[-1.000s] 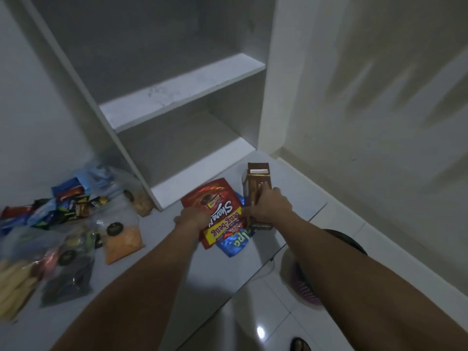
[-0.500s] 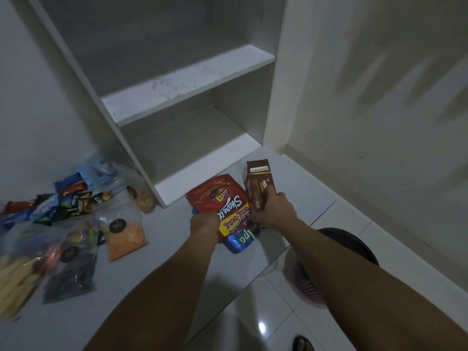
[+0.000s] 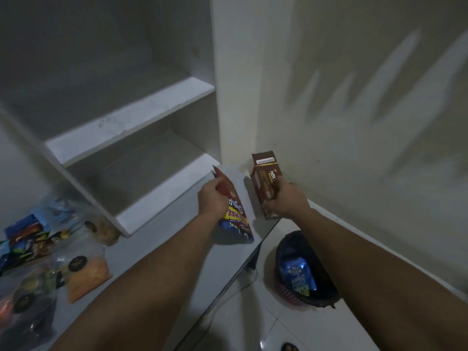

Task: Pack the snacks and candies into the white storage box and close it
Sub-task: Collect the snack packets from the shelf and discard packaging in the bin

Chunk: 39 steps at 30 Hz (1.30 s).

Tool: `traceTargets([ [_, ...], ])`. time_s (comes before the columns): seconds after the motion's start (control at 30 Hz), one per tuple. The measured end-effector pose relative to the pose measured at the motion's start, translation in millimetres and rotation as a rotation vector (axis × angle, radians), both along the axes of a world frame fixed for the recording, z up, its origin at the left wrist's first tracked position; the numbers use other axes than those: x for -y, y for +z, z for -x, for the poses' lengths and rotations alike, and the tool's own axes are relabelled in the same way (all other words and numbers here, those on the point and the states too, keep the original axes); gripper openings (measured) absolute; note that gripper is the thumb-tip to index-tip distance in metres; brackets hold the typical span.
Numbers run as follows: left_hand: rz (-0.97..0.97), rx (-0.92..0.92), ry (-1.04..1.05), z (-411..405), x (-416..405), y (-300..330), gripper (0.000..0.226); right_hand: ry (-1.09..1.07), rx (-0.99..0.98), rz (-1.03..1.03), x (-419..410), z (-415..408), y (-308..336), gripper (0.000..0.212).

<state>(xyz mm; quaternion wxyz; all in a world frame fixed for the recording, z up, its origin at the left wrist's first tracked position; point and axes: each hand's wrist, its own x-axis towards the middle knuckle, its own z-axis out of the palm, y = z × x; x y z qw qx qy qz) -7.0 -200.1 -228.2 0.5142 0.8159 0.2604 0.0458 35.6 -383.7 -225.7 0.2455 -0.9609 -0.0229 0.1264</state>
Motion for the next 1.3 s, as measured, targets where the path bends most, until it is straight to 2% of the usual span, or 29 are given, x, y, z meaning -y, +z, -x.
traceTargets([
  [0.07, -0.042, -0.004, -0.053, -12, 26, 9, 0.043, -0.033, -0.006, -0.001, 28, -5, 7, 0.072],
  [0.13, -0.054, 0.003, -0.104, -23, 55, 14, 0.039, -0.062, -0.018, 0.007, 57, -10, 11, 0.074],
  [0.3, -0.105, -0.022, -0.279, -44, 126, 15, 0.042, -0.167, -0.042, 0.009, 130, -14, 3, 0.076],
  [0.5, -0.193, -0.077, -0.458, -60, 203, -21, 0.043, -0.270, -0.111, 0.007, 205, -13, -42, 0.080],
  [0.63, -0.244, -0.129, -0.526, -65, 238, -60, 0.046, -0.296, -0.181, 0.017, 239, -12, -87, 0.085],
  [0.83, -0.268, -0.226, -0.562, -73, 269, -134, 0.045, -0.306, -0.310, 0.014, 269, -11, -168, 0.079],
  [1.3, -0.311, -0.329, -0.582, -79, 294, -308, 0.030, -0.288, -0.453, 0.040, 288, -14, -359, 0.084],
])
